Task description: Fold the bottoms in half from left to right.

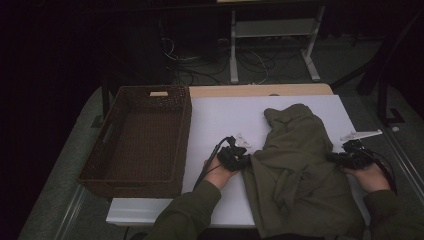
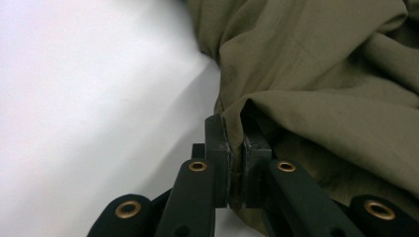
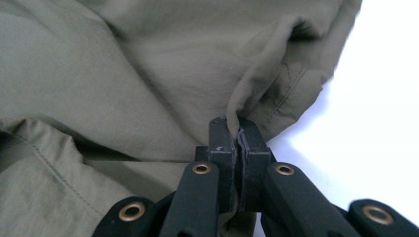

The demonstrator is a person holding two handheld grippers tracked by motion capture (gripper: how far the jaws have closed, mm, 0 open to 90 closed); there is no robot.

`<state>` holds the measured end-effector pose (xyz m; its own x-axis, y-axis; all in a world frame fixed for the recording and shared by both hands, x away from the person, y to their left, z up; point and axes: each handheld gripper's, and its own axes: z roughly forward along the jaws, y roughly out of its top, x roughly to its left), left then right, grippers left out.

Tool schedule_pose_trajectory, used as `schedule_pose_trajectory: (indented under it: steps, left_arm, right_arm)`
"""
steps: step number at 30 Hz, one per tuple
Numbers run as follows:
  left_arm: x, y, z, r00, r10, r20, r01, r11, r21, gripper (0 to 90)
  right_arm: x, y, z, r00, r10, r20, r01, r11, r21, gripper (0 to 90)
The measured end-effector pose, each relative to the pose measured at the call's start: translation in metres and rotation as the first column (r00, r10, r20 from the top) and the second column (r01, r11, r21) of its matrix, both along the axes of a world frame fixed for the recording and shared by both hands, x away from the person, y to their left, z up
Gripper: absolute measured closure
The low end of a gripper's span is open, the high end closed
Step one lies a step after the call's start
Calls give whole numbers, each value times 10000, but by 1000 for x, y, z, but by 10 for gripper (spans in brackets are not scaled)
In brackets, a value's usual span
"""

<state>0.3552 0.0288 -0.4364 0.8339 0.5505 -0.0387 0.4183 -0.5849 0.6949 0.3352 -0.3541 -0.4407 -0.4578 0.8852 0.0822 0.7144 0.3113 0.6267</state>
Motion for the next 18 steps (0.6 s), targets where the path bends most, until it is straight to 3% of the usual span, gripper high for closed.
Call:
schedule_pose_trajectory:
  steps: [5,9,13,18]
  left_arm:
    - [13,15,2,9967,778,220,-777,9970,-57,848]
    - [20,27,3,9887,1417,490,-1422,9898,63,849]
    - [29,41,2,9722,2232,715,-2251,9741,210,848]
    - [42,56,-1,9432,3182,956,-3213,9468,184,843]
  right_arm:
    - [22,11,1,9995,29,312,-35,9998,189,866]
    - [42,24,0,9988,107,483,-122,9995,308,866]
    - [63,40,0,9972,284,697,-318,9984,476,866]
    - [81,62,0,9926,714,978,-757,9963,408,866]
